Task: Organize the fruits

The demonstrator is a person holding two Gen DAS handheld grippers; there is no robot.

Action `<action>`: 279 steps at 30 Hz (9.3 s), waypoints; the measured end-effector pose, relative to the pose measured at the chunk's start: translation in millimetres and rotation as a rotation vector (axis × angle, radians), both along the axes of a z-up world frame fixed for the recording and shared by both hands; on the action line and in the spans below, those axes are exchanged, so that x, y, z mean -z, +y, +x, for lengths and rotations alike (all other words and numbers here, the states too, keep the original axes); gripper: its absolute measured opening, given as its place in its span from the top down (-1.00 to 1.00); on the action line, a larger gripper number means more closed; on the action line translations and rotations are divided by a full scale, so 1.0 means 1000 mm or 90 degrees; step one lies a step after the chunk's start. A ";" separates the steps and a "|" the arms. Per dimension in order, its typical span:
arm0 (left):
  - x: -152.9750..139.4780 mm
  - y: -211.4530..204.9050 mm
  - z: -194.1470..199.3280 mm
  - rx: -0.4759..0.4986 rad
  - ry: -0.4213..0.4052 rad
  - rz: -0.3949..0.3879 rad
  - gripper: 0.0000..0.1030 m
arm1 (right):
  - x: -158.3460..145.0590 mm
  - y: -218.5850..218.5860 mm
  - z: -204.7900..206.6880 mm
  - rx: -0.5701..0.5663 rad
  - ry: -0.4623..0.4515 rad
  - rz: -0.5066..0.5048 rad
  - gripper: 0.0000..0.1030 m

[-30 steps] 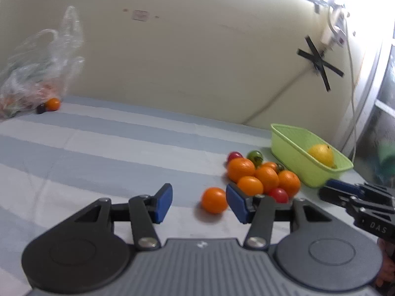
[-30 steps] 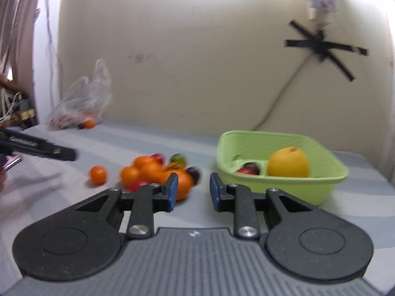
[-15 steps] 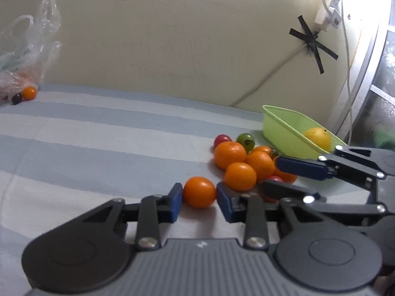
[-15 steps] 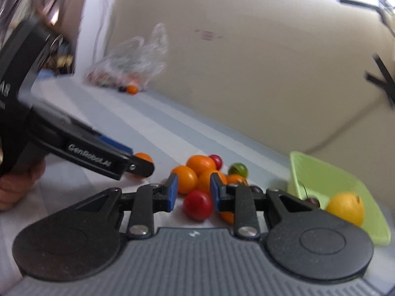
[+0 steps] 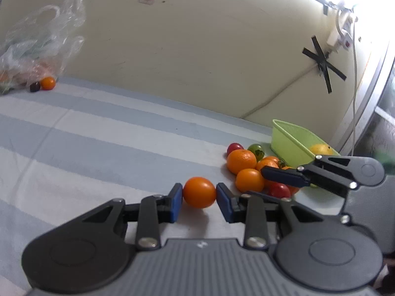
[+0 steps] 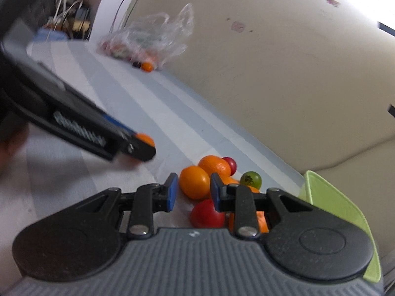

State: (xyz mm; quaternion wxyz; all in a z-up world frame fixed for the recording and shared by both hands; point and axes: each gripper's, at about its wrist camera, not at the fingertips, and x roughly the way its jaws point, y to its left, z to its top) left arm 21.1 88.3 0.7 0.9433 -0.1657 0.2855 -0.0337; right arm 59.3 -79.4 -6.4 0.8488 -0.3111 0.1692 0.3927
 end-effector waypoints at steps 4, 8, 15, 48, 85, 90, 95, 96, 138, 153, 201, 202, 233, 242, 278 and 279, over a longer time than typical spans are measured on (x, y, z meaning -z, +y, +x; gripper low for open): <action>0.002 0.001 0.001 0.003 0.000 -0.008 0.40 | 0.010 0.013 -0.003 -0.009 -0.068 -0.052 0.36; 0.001 -0.001 -0.004 0.011 -0.019 -0.011 0.40 | 0.011 0.006 -0.009 0.000 -0.097 -0.045 0.42; -0.004 -0.020 -0.007 0.059 -0.031 0.027 0.40 | -0.017 -0.053 -0.040 0.064 -0.044 0.097 0.42; -0.025 -0.125 0.004 0.237 -0.008 0.089 0.40 | 0.006 -0.159 -0.024 0.269 0.133 0.239 0.41; -0.058 -0.145 0.037 0.093 -0.043 0.202 0.05 | -0.021 -0.193 0.026 0.370 0.040 0.385 0.34; -0.042 -0.119 0.004 0.045 -0.008 0.188 0.05 | -0.008 -0.175 -0.017 0.327 0.128 0.401 0.34; -0.027 -0.101 -0.015 0.012 0.015 0.175 0.05 | 0.001 -0.156 -0.044 0.303 0.175 0.382 0.34; -0.025 -0.098 -0.019 0.007 0.017 0.174 0.05 | 0.002 -0.153 -0.046 0.301 0.185 0.380 0.34; 0.001 -0.078 -0.041 0.100 -0.035 0.100 -0.05 | 0.007 -0.146 -0.073 0.318 0.188 0.414 0.17; -0.001 -0.083 -0.049 0.066 -0.062 0.114 -0.08 | 0.004 -0.148 -0.040 0.339 0.218 0.428 0.01; -0.003 -0.068 -0.010 0.240 -0.048 -0.054 -0.18 | 0.012 -0.158 -0.087 0.477 0.244 0.419 -0.04; -0.003 -0.068 -0.011 0.237 -0.050 -0.049 -0.18 | 0.011 -0.153 -0.090 0.495 0.233 0.403 -0.04; -0.005 -0.068 -0.035 0.203 -0.021 0.007 -0.20 | 0.008 -0.123 -0.140 0.569 0.207 0.287 -0.09; -0.004 -0.069 -0.034 0.201 -0.014 0.009 -0.23 | 0.008 -0.124 -0.139 0.567 0.205 0.290 -0.10; -0.005 -0.064 -0.034 0.208 -0.012 -0.002 -0.23 | 0.011 -0.125 -0.142 0.575 0.213 0.319 -0.10; -0.005 -0.063 -0.034 0.209 -0.012 -0.006 -0.23 | 0.010 -0.126 -0.141 0.574 0.214 0.319 -0.10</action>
